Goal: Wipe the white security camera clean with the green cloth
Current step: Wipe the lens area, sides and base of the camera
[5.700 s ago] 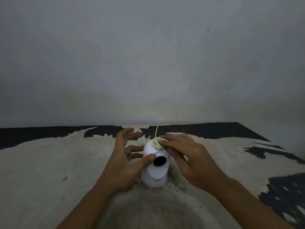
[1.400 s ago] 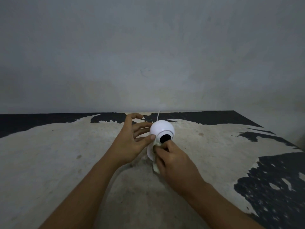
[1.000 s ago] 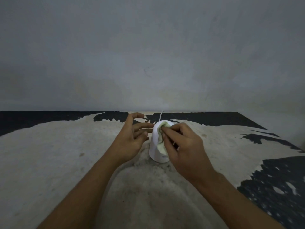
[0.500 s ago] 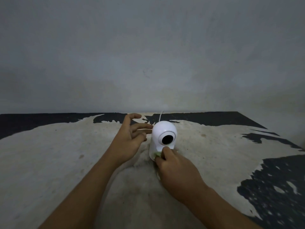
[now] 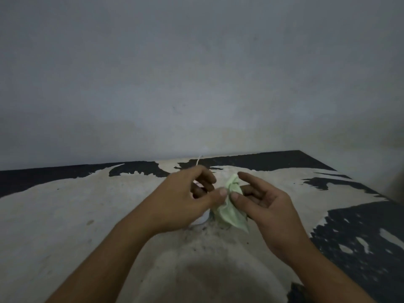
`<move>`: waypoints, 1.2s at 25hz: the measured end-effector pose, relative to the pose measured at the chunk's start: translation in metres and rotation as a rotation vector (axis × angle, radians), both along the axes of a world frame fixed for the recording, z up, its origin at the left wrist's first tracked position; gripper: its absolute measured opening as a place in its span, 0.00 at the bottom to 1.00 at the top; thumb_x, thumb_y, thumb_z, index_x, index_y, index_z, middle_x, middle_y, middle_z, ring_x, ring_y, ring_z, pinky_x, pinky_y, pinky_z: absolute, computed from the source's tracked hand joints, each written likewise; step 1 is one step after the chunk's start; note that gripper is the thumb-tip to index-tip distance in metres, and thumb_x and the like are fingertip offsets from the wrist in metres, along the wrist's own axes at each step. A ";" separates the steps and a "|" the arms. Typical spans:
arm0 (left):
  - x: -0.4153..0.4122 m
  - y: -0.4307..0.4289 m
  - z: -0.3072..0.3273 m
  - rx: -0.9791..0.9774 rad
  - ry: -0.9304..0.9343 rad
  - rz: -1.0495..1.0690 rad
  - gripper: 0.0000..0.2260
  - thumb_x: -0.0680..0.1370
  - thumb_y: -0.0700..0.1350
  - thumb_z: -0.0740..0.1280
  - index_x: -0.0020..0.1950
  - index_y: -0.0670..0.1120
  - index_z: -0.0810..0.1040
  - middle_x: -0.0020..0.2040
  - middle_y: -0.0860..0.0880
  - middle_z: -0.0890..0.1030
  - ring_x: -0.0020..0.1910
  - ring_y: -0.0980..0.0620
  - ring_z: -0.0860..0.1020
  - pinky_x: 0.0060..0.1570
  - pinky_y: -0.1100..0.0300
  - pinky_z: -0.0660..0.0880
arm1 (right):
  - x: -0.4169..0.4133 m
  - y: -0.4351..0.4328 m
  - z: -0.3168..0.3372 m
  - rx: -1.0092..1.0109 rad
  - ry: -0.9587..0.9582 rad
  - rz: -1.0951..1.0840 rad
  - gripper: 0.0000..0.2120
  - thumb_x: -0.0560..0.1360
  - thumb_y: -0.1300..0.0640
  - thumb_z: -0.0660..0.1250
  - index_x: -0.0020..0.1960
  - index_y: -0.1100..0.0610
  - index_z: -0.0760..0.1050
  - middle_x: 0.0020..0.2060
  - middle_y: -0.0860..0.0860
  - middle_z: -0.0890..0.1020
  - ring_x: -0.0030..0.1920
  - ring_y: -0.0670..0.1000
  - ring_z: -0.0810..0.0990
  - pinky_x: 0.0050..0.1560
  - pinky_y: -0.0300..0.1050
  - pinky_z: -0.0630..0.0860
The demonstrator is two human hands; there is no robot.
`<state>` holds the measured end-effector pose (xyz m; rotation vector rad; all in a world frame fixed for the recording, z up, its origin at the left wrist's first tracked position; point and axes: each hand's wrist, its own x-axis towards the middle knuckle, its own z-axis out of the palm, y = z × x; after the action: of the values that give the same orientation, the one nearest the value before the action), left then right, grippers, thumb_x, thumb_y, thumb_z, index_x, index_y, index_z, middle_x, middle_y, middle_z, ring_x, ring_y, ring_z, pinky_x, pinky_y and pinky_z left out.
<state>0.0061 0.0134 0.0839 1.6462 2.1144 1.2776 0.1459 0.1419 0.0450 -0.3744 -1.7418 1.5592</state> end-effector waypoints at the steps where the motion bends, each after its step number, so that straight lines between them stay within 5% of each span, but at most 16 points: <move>1: 0.008 0.002 -0.002 -0.012 0.004 -0.039 0.15 0.68 0.62 0.66 0.48 0.54 0.76 0.44 0.55 0.82 0.42 0.61 0.80 0.39 0.66 0.77 | 0.005 0.002 0.002 -0.023 0.008 0.029 0.19 0.68 0.65 0.72 0.58 0.55 0.78 0.43 0.56 0.85 0.45 0.53 0.85 0.47 0.44 0.81; 5: 0.027 0.018 -0.014 0.011 -0.118 -0.123 0.06 0.72 0.53 0.69 0.47 0.54 0.79 0.44 0.54 0.83 0.44 0.59 0.81 0.42 0.64 0.78 | 0.025 0.018 0.007 0.072 -0.139 0.120 0.15 0.67 0.63 0.74 0.52 0.54 0.81 0.47 0.54 0.85 0.50 0.52 0.83 0.48 0.44 0.80; 9: 0.039 0.037 -0.026 -0.052 -0.164 -0.129 0.03 0.76 0.48 0.65 0.46 0.54 0.79 0.42 0.53 0.83 0.40 0.58 0.80 0.40 0.66 0.77 | 0.042 0.046 0.011 0.100 -0.210 0.195 0.20 0.70 0.65 0.72 0.59 0.51 0.77 0.55 0.49 0.82 0.56 0.46 0.80 0.52 0.41 0.79; 13: 0.050 0.064 -0.031 0.019 -0.179 -0.040 0.03 0.76 0.48 0.65 0.47 0.51 0.77 0.44 0.52 0.81 0.35 0.60 0.78 0.32 0.72 0.71 | 0.050 0.074 0.010 0.132 -0.267 0.151 0.09 0.71 0.60 0.70 0.51 0.56 0.81 0.46 0.55 0.85 0.46 0.49 0.83 0.49 0.42 0.80; 19: 0.053 0.100 -0.053 0.066 -0.494 0.041 0.10 0.71 0.43 0.71 0.50 0.45 0.76 0.49 0.40 0.79 0.40 0.44 0.82 0.37 0.52 0.82 | 0.041 0.113 -0.015 -0.083 -0.292 0.093 0.10 0.74 0.52 0.67 0.49 0.58 0.79 0.42 0.55 0.84 0.42 0.53 0.83 0.46 0.49 0.79; 23: 0.053 0.121 -0.067 0.139 -0.512 0.227 0.13 0.70 0.42 0.73 0.51 0.48 0.73 0.48 0.45 0.79 0.45 0.46 0.81 0.45 0.47 0.81 | 0.033 0.129 -0.030 -0.175 -0.361 0.159 0.13 0.71 0.61 0.72 0.54 0.62 0.78 0.45 0.57 0.86 0.46 0.55 0.85 0.42 0.44 0.80; 26: 0.047 0.133 -0.077 0.122 -0.475 0.288 0.14 0.69 0.39 0.72 0.48 0.47 0.70 0.47 0.45 0.80 0.44 0.48 0.81 0.44 0.49 0.80 | 0.020 0.145 -0.037 -0.275 -0.310 0.107 0.14 0.70 0.66 0.71 0.55 0.62 0.77 0.43 0.60 0.86 0.43 0.55 0.85 0.41 0.45 0.82; 28: 0.042 0.141 -0.084 0.113 -0.402 0.322 0.12 0.69 0.38 0.71 0.44 0.47 0.70 0.45 0.45 0.81 0.43 0.47 0.81 0.43 0.49 0.79 | 0.011 0.153 -0.040 -0.178 -0.356 0.013 0.17 0.69 0.64 0.74 0.57 0.61 0.75 0.43 0.60 0.85 0.42 0.55 0.84 0.40 0.45 0.80; 30: 0.039 0.147 -0.087 0.112 -0.361 0.325 0.10 0.69 0.36 0.69 0.44 0.47 0.72 0.47 0.46 0.81 0.45 0.50 0.80 0.40 0.62 0.78 | 0.002 0.158 -0.043 0.015 -0.466 -0.150 0.19 0.69 0.60 0.75 0.57 0.58 0.73 0.42 0.55 0.83 0.41 0.52 0.83 0.38 0.41 0.77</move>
<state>0.0456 0.1600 -0.0034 1.0268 2.1658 1.6661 0.1478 0.2996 0.0016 -0.8968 -2.0138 1.4253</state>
